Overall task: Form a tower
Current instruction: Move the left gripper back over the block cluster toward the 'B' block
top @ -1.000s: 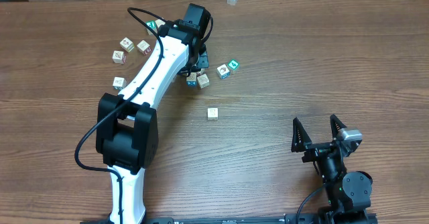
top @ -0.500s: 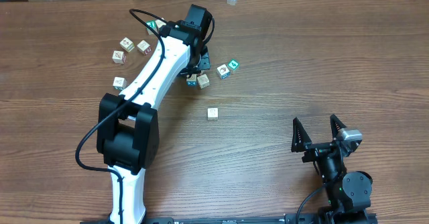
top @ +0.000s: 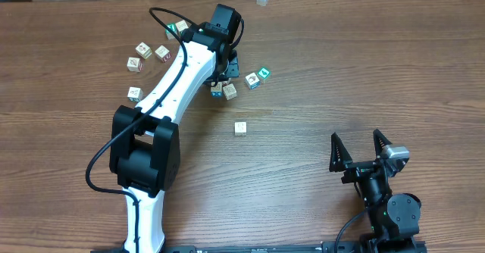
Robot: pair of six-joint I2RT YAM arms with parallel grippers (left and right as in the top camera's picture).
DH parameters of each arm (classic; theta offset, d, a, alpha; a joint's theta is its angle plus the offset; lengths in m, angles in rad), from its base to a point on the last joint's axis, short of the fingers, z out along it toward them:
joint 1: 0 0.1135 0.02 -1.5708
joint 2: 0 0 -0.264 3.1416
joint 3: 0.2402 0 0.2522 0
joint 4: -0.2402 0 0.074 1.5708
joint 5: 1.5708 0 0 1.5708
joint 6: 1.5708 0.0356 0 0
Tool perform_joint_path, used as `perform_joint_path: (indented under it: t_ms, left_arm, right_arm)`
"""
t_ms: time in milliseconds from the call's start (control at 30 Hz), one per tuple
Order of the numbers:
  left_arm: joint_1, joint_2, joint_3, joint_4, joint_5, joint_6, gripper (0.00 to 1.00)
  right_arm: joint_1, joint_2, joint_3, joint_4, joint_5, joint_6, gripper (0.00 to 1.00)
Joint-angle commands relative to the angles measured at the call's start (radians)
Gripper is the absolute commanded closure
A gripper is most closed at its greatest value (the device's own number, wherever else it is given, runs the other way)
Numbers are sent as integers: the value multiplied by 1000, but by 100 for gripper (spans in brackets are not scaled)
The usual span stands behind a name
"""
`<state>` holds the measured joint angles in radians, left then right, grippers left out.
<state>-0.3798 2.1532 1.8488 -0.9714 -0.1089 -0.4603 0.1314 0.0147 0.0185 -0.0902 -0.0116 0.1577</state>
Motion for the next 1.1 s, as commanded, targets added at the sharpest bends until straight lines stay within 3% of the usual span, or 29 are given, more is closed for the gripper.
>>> perform_joint_path:
  t_ms: [0, 1067]
  left_arm:
    - [-6, 16, 4, 10, -6, 43, 96]
    - [-6, 51, 3, 42, -59, 45, 96]
  right_arm:
    - [-3, -12, -10, 6, 0, 5, 0]
    - [-3, -12, -10, 6, 0, 5, 0]
